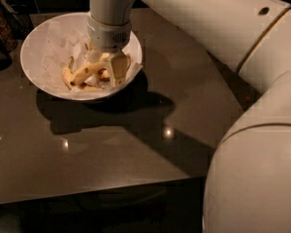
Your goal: Pick banana from white bowl
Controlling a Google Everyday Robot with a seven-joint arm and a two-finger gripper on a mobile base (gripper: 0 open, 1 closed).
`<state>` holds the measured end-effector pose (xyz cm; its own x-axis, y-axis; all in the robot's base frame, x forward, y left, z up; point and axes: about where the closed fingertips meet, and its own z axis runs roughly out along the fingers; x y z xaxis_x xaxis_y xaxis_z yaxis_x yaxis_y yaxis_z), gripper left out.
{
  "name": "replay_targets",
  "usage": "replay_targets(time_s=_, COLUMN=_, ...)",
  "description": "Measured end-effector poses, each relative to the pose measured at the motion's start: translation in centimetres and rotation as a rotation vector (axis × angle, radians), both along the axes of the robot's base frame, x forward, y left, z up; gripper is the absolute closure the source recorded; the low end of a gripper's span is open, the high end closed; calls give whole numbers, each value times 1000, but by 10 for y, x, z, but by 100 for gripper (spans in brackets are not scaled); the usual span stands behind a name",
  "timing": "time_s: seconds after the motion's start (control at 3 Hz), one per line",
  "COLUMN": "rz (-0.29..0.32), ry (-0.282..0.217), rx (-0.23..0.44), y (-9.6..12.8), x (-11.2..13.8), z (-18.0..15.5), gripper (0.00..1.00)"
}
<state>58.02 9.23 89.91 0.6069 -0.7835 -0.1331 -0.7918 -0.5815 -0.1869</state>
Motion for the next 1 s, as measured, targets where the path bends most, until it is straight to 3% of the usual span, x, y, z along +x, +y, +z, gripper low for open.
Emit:
replay_targets(time_s=0.33, rz=-8, ry=-24, rx=4, y=-7, x=3, z=20, gripper=6)
replay_targets(time_s=0.67, rz=-17, ry=-53, rx=11, y=-14, x=7, z=43, gripper=0)
replay_targets(time_s=1.0, rz=-17, ry=-54, rx=11, y=-14, x=7, z=43, gripper=0)
